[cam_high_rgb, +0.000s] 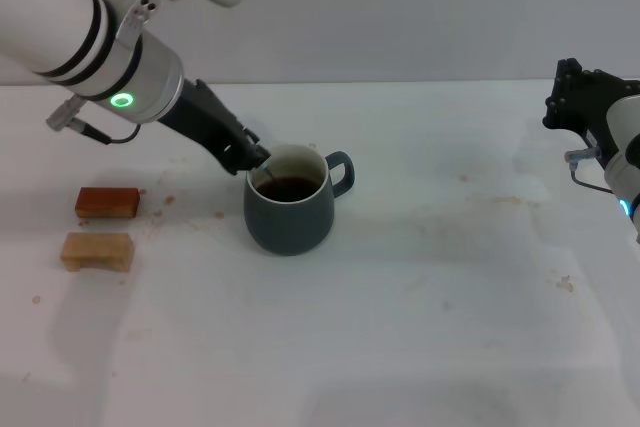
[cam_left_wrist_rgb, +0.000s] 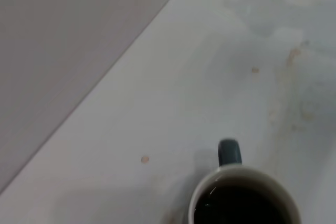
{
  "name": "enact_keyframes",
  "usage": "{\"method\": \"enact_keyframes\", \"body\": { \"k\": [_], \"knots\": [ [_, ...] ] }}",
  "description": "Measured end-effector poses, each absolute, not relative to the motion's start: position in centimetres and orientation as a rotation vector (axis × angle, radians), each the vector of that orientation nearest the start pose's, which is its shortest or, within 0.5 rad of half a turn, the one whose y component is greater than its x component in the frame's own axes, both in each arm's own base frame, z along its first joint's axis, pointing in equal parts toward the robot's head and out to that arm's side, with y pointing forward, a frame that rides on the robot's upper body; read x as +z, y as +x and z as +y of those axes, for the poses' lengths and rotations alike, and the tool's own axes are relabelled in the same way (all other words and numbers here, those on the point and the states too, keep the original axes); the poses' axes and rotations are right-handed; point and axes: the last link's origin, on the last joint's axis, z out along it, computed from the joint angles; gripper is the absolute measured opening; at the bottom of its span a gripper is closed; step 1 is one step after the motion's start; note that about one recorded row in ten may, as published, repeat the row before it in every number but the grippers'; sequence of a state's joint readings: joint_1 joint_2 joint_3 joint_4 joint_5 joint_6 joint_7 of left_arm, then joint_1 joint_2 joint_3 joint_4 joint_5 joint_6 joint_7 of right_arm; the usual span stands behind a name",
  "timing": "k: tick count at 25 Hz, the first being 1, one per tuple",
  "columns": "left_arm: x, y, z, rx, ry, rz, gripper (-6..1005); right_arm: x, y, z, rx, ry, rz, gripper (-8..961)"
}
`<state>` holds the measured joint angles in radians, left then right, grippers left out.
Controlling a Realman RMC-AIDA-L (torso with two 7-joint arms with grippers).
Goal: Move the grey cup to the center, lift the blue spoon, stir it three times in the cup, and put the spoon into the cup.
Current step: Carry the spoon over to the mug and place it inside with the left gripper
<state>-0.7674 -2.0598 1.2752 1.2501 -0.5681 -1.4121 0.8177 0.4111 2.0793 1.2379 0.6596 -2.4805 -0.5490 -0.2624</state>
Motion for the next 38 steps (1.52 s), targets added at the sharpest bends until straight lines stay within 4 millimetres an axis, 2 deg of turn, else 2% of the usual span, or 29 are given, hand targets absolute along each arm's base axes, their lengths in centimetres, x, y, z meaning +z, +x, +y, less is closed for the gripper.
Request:
{"method": "enact_keyframes", "body": {
  "k": [9, 15, 17, 28, 38],
  "knots": [
    [1.6, -15.1, 39.4, 0.423, -2.655, -0.573, 180, -2.8, 26.8, 39.2, 0.479, -1.692, 0.55, 28],
    [1.8, -15.0, 39.1, 0.424, -2.67, -0.573, 180, -2.9, 26.7, 39.1, 0.477, -1.7, 0.547, 28],
    [1.7, -13.7, 38.4, 0.353, -2.723, -0.558, 180, -3.1, 26.7, 39.1, 0.476, -1.706, 0.544, 28],
    [0.6, -11.8, 39.1, 0.262, -2.72, -0.473, 176, -3.2, 26.7, 38.8, 0.477, -1.709, 0.549, 28],
    [0.2, -12.1, 40.1, 0.234, -2.677, -0.468, 141, -3.2, 26.8, 38.6, 0.483, -1.704, 0.554, 28]
  ]
}}
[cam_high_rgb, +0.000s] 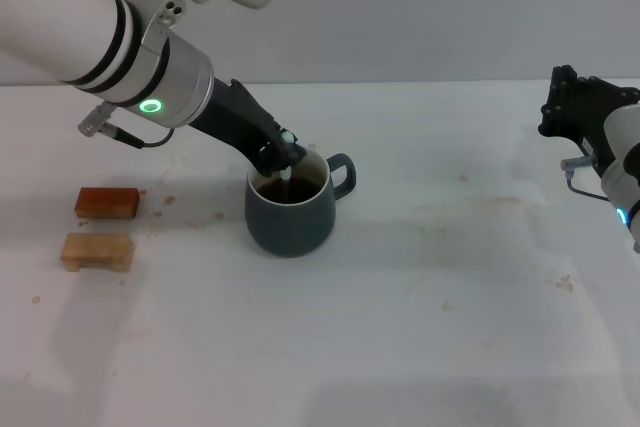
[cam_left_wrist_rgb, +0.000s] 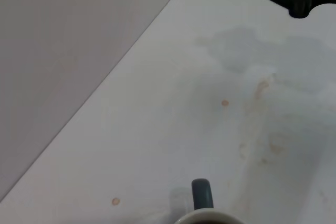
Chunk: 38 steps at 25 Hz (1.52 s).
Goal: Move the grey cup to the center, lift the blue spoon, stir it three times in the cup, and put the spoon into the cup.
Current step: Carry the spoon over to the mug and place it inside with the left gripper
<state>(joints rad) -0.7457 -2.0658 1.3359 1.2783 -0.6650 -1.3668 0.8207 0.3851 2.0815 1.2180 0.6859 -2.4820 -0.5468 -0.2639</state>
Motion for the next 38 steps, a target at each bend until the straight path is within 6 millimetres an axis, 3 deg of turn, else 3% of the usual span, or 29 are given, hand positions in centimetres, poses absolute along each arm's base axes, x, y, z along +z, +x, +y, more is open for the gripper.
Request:
{"method": "enact_keyframes", "body": {
  "k": [17, 28, 38],
  "knots": [
    [1.3, -13.3, 39.0, 0.309, -2.692, -0.512, 135, -3.1, 26.7, 38.6, 0.484, -1.703, 0.55, 28],
    [-0.5, -11.3, 38.3, 0.226, -2.765, -0.461, 136, -3.2, 26.5, 38.7, 0.489, -1.71, 0.543, 28],
    [-0.6, -10.3, 40.0, 0.132, -2.668, -0.373, 135, -3.2, 26.6, 38.6, 0.487, -1.708, 0.547, 28]
  ]
}}
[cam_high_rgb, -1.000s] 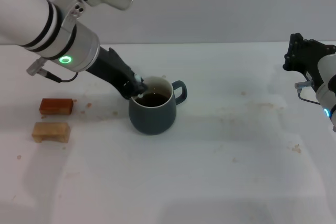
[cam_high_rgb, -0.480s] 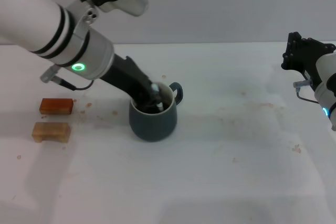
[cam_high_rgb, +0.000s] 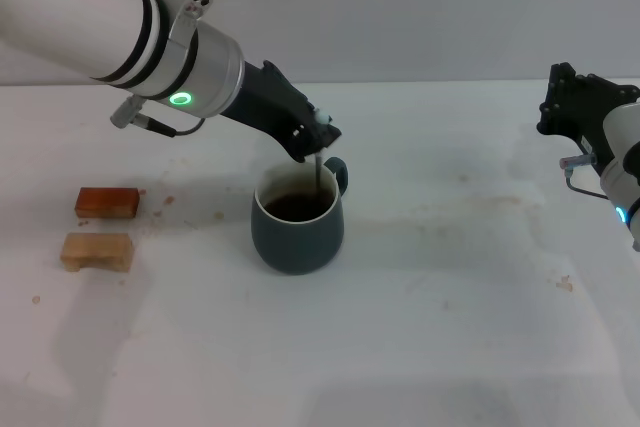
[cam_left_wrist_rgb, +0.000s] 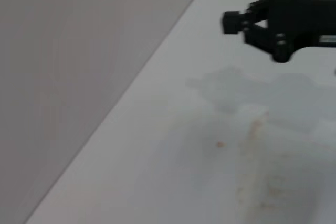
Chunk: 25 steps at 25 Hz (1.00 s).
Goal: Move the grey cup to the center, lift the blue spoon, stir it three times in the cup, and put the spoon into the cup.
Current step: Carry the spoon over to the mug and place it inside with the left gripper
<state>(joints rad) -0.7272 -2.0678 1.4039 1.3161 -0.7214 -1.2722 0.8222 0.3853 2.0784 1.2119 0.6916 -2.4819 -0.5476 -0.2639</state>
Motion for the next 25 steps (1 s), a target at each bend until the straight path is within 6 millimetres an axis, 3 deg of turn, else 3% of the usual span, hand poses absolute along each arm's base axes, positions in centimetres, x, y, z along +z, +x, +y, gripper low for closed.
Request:
{"method": "enact_keyframes", "body": {
  "k": [12, 25],
  "knots": [
    [-0.1, -12.8, 40.2, 0.255, -2.643, -0.427, 136, -3.2, 26.6, 38.6, 0.489, -1.708, 0.546, 28],
    [0.6, -13.1, 38.5, 0.303, -2.693, -0.466, 136, -3.1, 26.4, 38.8, 0.488, -1.711, 0.539, 28]
  ]
}}
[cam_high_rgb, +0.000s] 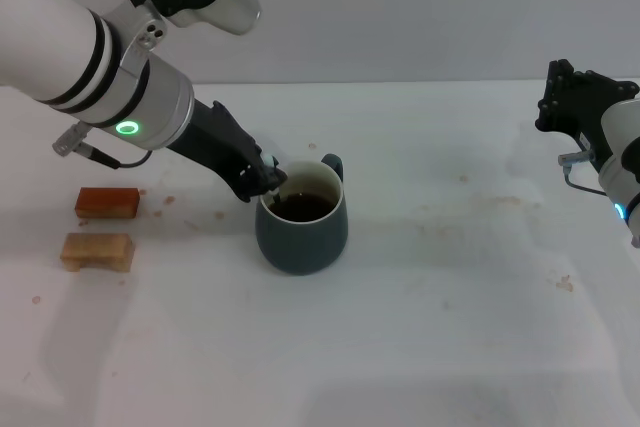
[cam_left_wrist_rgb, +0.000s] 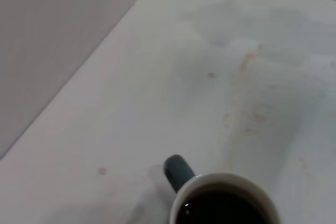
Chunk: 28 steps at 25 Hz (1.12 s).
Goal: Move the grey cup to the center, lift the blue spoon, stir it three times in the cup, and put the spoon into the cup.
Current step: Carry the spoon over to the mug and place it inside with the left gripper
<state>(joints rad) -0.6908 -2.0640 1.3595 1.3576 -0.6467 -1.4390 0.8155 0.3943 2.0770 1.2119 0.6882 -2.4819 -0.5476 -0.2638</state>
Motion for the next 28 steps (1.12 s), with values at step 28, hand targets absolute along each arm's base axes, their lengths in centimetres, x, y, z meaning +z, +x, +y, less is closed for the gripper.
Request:
{"method": "enact_keyframes", "body": {
  "k": [28],
  "knots": [
    [-0.9, -11.3, 40.0, 0.148, -2.635, -0.379, 136, -3.1, 26.7, 38.6, 0.486, -1.707, 0.543, 28]
  ]
}}
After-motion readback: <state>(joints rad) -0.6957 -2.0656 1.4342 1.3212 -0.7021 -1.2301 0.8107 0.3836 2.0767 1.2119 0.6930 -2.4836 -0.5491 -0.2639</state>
